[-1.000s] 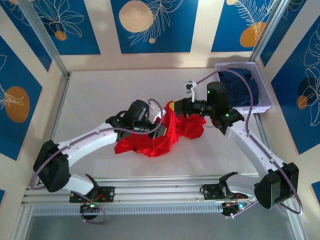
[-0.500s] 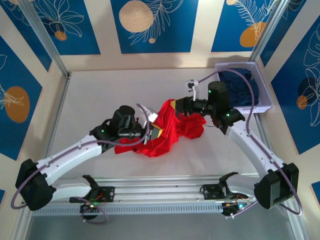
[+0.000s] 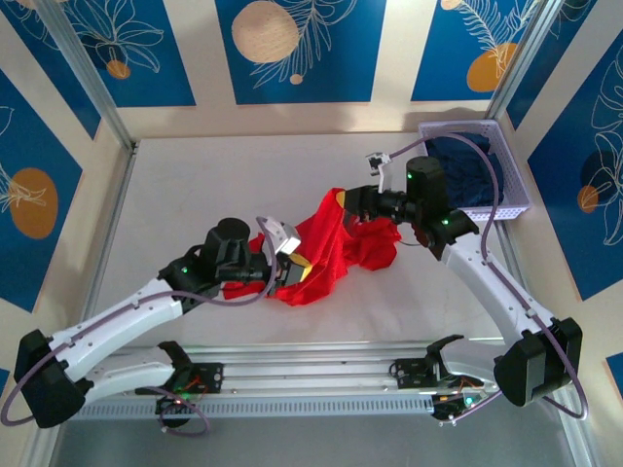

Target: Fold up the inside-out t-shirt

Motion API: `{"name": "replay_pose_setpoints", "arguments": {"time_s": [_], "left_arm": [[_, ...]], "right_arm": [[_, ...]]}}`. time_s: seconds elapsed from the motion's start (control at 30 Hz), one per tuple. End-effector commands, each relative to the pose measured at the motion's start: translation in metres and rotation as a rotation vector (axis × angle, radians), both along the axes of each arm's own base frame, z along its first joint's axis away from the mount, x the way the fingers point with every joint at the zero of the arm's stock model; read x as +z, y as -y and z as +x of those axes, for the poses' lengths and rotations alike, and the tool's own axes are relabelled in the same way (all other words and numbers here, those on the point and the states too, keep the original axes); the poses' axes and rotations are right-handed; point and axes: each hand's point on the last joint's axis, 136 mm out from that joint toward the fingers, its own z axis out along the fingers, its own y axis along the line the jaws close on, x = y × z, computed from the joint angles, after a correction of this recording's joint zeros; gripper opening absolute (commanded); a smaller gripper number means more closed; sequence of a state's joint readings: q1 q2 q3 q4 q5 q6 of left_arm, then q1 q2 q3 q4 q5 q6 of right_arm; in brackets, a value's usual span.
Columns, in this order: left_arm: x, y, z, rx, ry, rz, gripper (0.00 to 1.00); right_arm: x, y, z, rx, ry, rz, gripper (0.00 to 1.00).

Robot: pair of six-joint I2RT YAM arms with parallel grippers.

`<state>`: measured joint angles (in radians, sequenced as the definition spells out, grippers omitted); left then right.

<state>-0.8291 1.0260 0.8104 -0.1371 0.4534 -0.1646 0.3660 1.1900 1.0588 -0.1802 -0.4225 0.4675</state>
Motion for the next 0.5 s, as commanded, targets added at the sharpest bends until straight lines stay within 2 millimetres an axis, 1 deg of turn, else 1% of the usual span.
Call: {"name": "replay_pose_setpoints", "arguments": {"time_s": [0.0,0.13,0.23,0.37,0.47], "left_arm": [[-0.025,-0.009,0.004,0.05,-0.006,0.083,0.0],[-0.034,-0.009,0.018,0.106,-0.006,0.123,0.0],[-0.038,-0.003,0.024,0.104,-0.004,0.143,0.0],[-0.043,0.004,0.017,0.043,-0.013,0.152,0.0],[-0.044,0.005,0.008,0.005,-0.011,0.13,0.01]], "right_arm": [[0.015,-0.005,0.0,0.043,0.041,0.03,0.0],[0.021,-0.014,-0.007,0.107,0.064,0.069,0.0],[0.025,-0.017,-0.006,0.111,0.071,0.082,0.0],[0.027,-0.015,-0.002,0.084,0.079,0.076,0.0],[0.028,-0.013,0.001,0.07,0.077,0.072,0.0]]}}
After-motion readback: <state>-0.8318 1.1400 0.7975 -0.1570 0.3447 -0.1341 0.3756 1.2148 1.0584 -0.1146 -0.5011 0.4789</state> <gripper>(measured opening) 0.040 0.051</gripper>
